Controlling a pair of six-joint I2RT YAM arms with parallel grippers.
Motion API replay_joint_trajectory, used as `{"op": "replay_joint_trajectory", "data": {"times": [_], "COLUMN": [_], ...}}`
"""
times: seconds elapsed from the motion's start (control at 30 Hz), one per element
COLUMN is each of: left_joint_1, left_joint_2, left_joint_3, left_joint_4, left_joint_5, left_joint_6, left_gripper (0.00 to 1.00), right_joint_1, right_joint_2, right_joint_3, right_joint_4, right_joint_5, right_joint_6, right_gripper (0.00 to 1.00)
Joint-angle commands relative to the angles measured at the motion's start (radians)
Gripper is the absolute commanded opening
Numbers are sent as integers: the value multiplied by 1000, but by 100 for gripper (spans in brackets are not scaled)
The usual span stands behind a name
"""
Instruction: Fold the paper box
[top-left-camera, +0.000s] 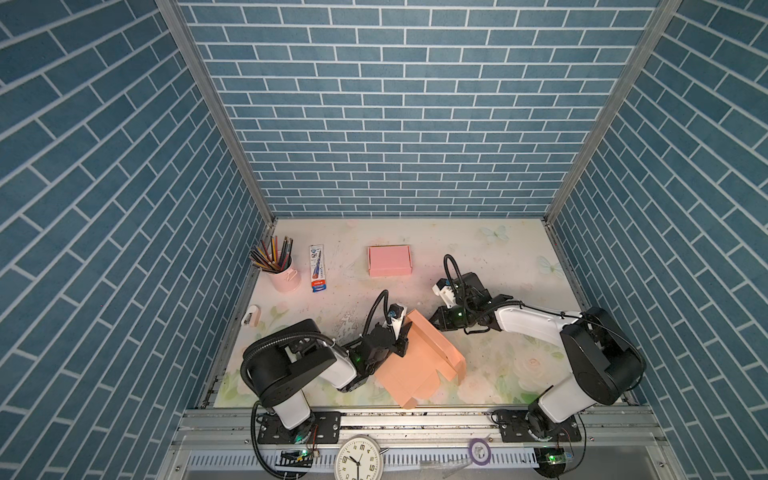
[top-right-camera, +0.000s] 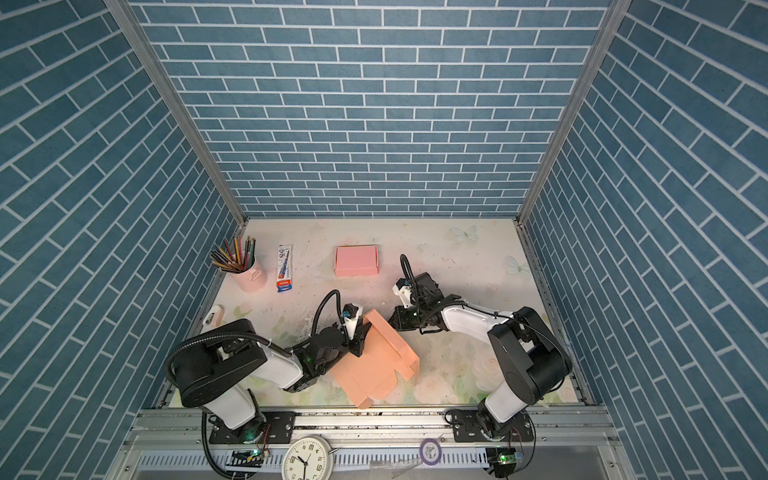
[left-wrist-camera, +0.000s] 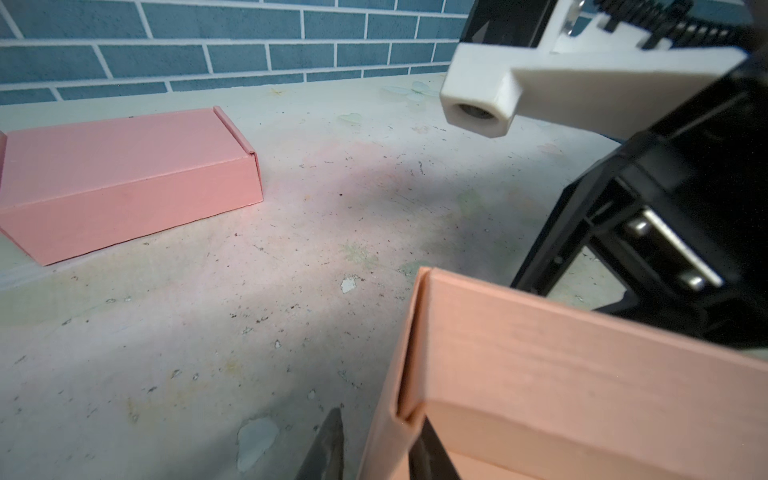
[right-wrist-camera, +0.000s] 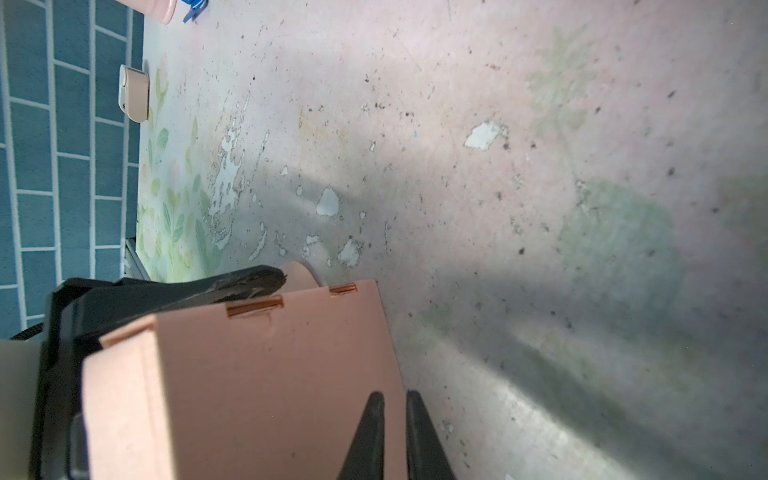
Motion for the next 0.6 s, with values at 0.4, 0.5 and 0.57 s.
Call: {"op": "replay_joint_trajectory", "data": {"times": [0.4, 0.5, 0.57], "left_joint_1": [1, 1, 1], "left_joint_2": [-53, -54, -55], "left_joint_3": [15, 17, 19], "left_joint_4": [-44, -55, -68], "left_joint_5": [-4, -4, -9], "left_joint_6": [17, 11, 5], "left_gripper": [15, 15, 14], "right_joint_1": [10, 11, 12], "right_joint_2": [-68, -99, -136], "right_joint_3": [27, 34, 40], "right_joint_4": [-35, -56, -80], "right_joint_5": [33, 53, 75], "right_joint_6": [-16, -19, -22], "right_gripper": [14, 15, 16]}}
